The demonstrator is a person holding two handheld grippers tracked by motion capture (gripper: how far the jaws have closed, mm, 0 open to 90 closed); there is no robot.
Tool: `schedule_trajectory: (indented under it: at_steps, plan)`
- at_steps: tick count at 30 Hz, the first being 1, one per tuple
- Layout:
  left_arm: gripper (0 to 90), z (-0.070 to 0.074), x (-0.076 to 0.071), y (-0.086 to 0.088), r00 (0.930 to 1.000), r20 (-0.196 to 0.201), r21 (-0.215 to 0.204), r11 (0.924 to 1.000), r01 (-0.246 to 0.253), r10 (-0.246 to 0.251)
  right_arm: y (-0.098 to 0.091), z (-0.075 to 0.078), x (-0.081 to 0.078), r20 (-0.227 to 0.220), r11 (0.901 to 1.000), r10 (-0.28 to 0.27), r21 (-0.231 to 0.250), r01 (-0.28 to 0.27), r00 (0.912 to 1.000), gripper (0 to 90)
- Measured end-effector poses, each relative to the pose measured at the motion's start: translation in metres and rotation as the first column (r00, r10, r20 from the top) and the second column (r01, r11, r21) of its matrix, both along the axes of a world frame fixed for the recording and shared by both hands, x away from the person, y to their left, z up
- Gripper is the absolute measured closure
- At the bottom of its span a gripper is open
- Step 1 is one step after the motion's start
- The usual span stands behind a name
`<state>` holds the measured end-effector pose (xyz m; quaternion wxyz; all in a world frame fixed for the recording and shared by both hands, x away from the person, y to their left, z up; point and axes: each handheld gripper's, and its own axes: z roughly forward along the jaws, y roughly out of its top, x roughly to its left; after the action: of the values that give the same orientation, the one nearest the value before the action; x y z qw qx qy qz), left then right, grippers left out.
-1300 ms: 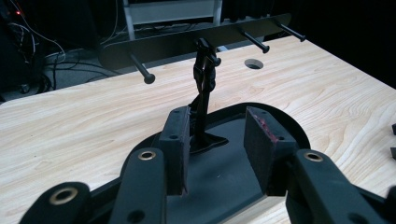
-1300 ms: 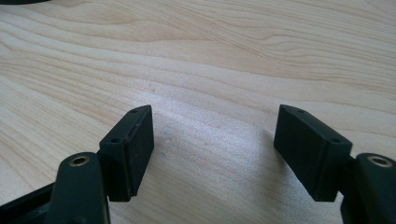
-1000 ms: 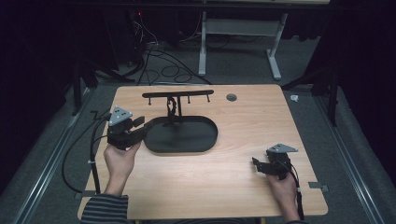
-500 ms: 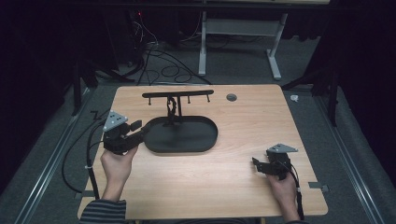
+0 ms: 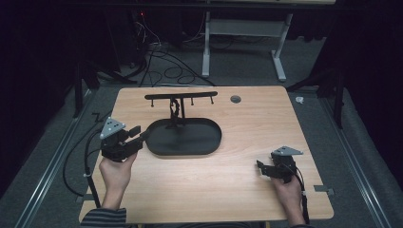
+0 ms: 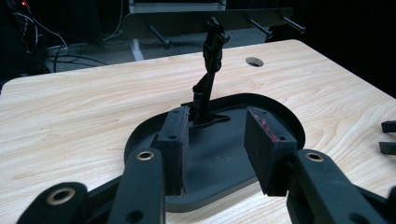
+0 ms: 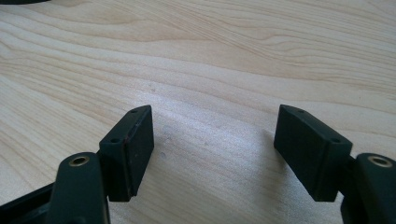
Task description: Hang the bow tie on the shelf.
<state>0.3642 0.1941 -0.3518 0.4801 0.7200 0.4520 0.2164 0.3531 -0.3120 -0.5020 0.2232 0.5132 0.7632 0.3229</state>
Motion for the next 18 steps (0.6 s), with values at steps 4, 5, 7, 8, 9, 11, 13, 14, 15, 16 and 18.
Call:
schedule_trajectory:
  at_steps: [4, 5, 7, 8, 9, 11, 13, 14, 15, 16, 18]
  plan:
    - [60.5, -0.002, -0.002, 0.003, 1.0000, -0.002, -0.004, 1.0000, -0.005, 0.005, 0.000, 0.000, 0.000, 0.000, 1.0000, 0.000, 0.000, 0.000, 1.0000, 29.7]
    - [60.5, -0.002, -0.002, 0.003, 1.0000, -0.003, -0.006, 1.0000, -0.008, 0.008, 0.000, 0.000, 0.000, 0.000, 1.0000, 0.000, 0.000, 0.000, 1.0000, 29.7]
    - [60.5, -0.003, -0.003, 0.005, 0.9999, -0.005, -0.007, 0.9999, -0.013, 0.013, 0.000, 0.000, 0.000, 0.000, 1.0000, 0.000, 0.000, 0.000, 1.0000, 29.7]
    - [60.5, -0.004, -0.003, 0.006, 0.9999, -0.005, -0.010, 0.9998, -0.015, 0.015, 0.000, 0.000, 0.000, 0.000, 1.0000, 0.000, 0.000, 0.000, 1.0000, 29.7]
    - [60.5, -0.005, -0.004, 0.007, 0.9998, -0.006, -0.011, 0.9998, -0.016, 0.016, 0.000, 0.000, 0.000, 0.000, 1.0000, 0.000, 0.000, 0.000, 1.0000, 29.7]
    - [60.5, -0.006, -0.005, 0.008, 0.9998, -0.008, -0.015, 0.9997, -0.021, 0.020, 0.000, 0.000, 0.000, 0.000, 1.0000, 0.000, 0.000, 0.000, 1.0000, 29.7]
    - [60.5, -0.008, -0.006, 0.009, 0.9997, -0.011, -0.019, 0.9996, -0.023, 0.023, 0.000, 0.000, 0.000, 0.000, 1.0000, 0.000, 0.000, 0.000, 1.0000, 29.7]
    - [60.5, -0.008, -0.006, 0.010, 0.9996, -0.012, -0.020, 0.9995, -0.024, 0.024, 0.000, 0.000, 0.000, 0.000, 1.0000, 0.000, 0.000, 0.000, 1.0000, 29.7]
    - [60.5, -0.009, -0.006, 0.011, 0.9996, -0.014, -0.021, 0.9994, -0.026, 0.026, 0.000, 0.000, 0.000, 0.000, 1.0000, 0.000, 0.000, 0.000, 1.0000, 29.7]
    - [60.5, -0.010, -0.007, 0.011, 0.9995, -0.015, -0.024, 0.9993, -0.028, 0.028, 0.000, 0.000, 0.000, 0.000, 1.0000, 0.000, 0.000, 0.000, 1.0000, 29.7]
    - [60.5, -0.011, -0.008, 0.012, 0.9994, -0.018, -0.026, 0.9992, -0.031, 0.030, 0.000, 0.000, 0.000, 0.000, 1.0000, 0.000, 0.000, 0.000, 1.0000, 29.7]
